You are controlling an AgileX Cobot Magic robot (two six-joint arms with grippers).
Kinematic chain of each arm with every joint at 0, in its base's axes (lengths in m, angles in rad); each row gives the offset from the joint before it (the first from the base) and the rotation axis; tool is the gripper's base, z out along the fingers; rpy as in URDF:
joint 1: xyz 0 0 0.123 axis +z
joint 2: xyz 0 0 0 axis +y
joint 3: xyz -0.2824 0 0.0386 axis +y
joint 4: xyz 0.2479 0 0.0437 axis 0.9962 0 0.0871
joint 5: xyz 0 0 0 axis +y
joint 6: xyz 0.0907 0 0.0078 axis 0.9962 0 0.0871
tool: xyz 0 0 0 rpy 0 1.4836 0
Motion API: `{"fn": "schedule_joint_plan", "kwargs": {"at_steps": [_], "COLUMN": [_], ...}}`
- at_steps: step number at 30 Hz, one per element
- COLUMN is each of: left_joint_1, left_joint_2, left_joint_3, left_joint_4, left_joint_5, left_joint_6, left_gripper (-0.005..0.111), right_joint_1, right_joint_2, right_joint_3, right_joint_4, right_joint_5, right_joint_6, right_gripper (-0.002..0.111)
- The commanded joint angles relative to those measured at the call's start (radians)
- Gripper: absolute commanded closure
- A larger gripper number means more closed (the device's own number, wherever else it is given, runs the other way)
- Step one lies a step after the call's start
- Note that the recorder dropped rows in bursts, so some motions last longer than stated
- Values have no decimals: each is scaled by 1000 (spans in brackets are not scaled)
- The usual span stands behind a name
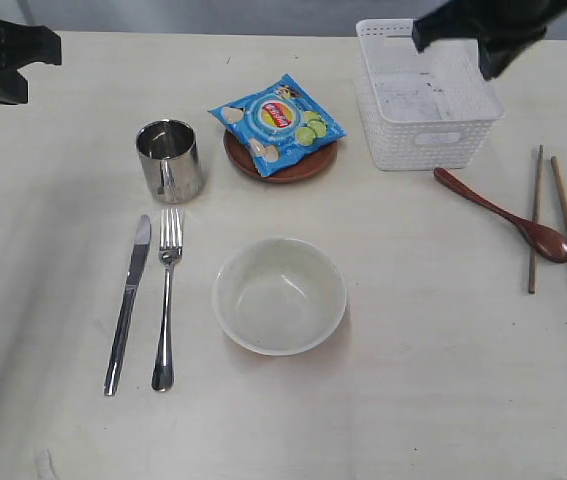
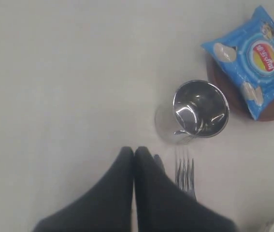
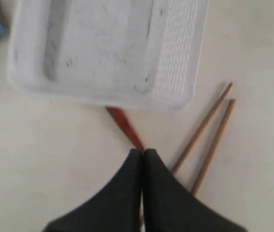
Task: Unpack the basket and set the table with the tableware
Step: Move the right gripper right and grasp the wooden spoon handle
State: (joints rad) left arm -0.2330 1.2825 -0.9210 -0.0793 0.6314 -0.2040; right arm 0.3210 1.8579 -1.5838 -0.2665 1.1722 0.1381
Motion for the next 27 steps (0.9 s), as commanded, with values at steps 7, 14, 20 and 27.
{"fn": "schedule_joint_plan", "kwargs": {"at_steps": [7, 14, 20, 27], "left_joint_1": [-70, -70, -71, -71], "left_joint_2": [-1, -1, -1, -1], "left_joint_3": [7, 7, 7, 7], "left_joint_4": [-3, -3, -6, -6], "left_joint_5": [-2, -2, -1, -1], "left_joint_6": [23, 23, 23, 23], "left_gripper": [107, 107, 107, 107], "right_joint_1": [-171, -343, -339, -337], "right_joint_2": [-80, -104, -46, 56], "right_joint_3": [408, 458, 456, 420], "right_joint_4": [100, 422, 410, 370], "right_joint_5": [-188, -263, -304, -344], "right_joint_6": [-218, -713, -796, -798], "right_gripper": [108, 107, 73, 68]}}
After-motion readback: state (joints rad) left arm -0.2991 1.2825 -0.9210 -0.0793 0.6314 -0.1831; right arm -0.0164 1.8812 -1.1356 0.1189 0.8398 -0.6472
